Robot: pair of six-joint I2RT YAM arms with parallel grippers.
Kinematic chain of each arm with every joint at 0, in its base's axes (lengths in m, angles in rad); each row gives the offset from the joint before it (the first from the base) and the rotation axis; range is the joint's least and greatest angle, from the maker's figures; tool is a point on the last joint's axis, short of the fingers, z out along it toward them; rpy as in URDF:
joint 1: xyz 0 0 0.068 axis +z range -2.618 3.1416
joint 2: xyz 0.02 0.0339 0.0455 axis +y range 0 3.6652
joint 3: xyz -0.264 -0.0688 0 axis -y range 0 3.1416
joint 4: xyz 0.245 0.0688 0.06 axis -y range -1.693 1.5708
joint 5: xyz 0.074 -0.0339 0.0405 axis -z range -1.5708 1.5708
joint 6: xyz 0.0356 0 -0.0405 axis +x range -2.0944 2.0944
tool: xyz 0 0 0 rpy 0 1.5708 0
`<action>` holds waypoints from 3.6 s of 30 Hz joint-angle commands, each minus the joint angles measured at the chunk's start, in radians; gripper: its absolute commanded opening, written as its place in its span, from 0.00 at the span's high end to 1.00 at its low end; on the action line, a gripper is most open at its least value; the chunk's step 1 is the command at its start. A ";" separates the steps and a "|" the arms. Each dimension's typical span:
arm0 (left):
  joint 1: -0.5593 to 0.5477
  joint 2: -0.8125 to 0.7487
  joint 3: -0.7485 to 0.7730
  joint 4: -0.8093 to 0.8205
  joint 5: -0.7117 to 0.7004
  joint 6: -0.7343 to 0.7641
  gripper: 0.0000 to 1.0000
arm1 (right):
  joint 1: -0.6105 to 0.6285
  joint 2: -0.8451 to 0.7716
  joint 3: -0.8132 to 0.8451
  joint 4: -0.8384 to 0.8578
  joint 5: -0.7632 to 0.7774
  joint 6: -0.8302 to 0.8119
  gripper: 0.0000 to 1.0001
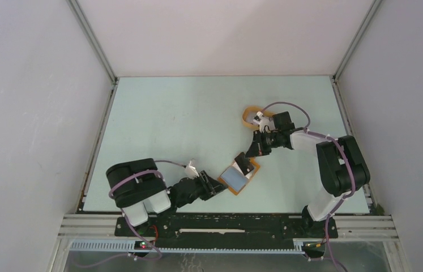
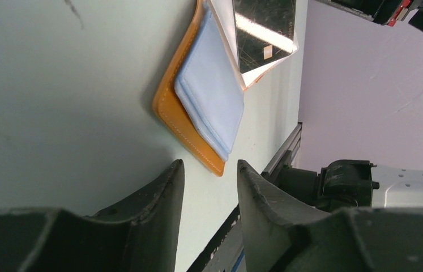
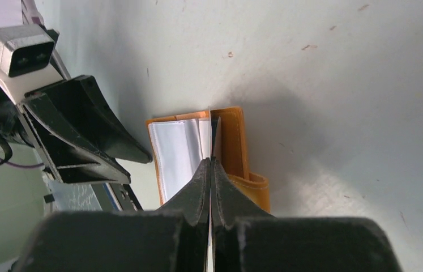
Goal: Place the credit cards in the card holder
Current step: Insert the credit card into the card holder.
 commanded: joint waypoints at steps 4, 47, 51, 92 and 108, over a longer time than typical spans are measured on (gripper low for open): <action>-0.004 0.052 0.021 0.108 -0.056 -0.013 0.59 | -0.026 -0.038 -0.051 0.144 0.025 0.140 1.00; 0.108 0.174 0.075 0.007 -0.023 0.002 0.64 | 0.027 -0.010 -0.112 0.147 0.078 0.223 1.00; 0.116 0.185 0.075 0.017 -0.015 0.007 0.65 | 0.040 -0.027 -0.112 0.112 0.107 0.204 1.00; 0.135 0.215 0.093 0.054 0.009 0.043 0.67 | 0.104 -0.098 -0.182 0.048 0.195 0.340 1.00; 0.131 0.249 0.100 0.110 0.029 0.034 0.70 | 0.093 -0.036 -0.212 0.251 0.120 0.481 1.00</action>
